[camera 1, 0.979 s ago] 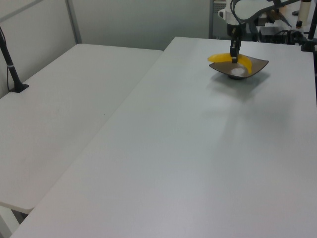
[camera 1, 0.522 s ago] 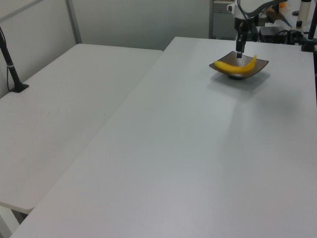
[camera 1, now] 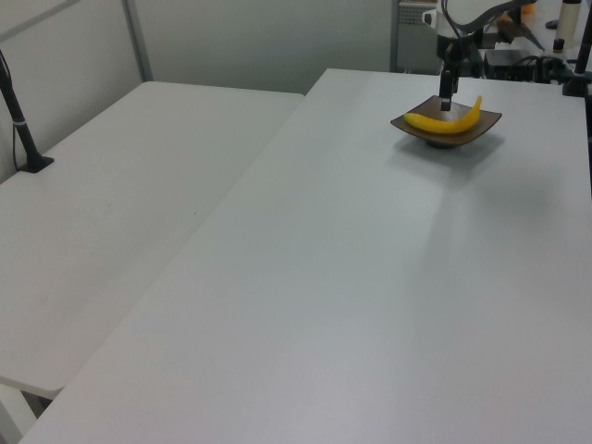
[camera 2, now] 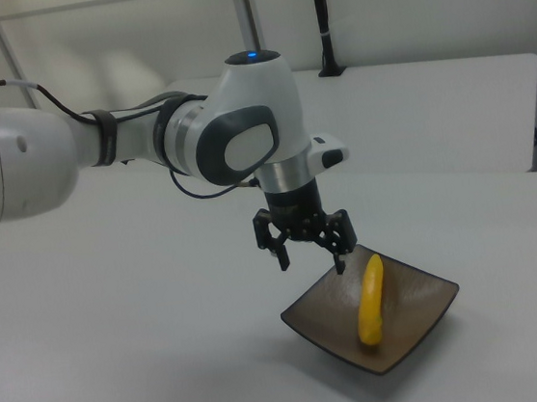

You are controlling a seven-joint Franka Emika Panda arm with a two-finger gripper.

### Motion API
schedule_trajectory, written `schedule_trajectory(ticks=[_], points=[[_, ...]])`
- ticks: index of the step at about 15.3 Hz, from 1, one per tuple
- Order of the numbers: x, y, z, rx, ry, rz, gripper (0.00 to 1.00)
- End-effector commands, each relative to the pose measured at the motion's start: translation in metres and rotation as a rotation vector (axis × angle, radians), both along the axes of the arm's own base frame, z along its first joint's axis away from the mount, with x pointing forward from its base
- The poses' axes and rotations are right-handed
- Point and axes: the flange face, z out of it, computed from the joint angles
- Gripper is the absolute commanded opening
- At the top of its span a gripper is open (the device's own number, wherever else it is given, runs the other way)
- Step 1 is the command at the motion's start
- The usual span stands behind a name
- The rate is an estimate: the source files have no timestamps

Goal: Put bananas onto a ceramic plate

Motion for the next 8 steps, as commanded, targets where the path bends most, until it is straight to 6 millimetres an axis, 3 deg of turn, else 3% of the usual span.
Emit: schedule_trajectory(ticks=[1, 4, 8], points=[[-0.004, 0.039, 0.015, 0.04, 0.032, -0.013, 1.0], [0.003, 0.081, 0.028, 0.047, 0.001, -0.087, 1.0], [-0.001, 0.135, 0.067, 0.07, -0.043, -0.084, 1.0]])
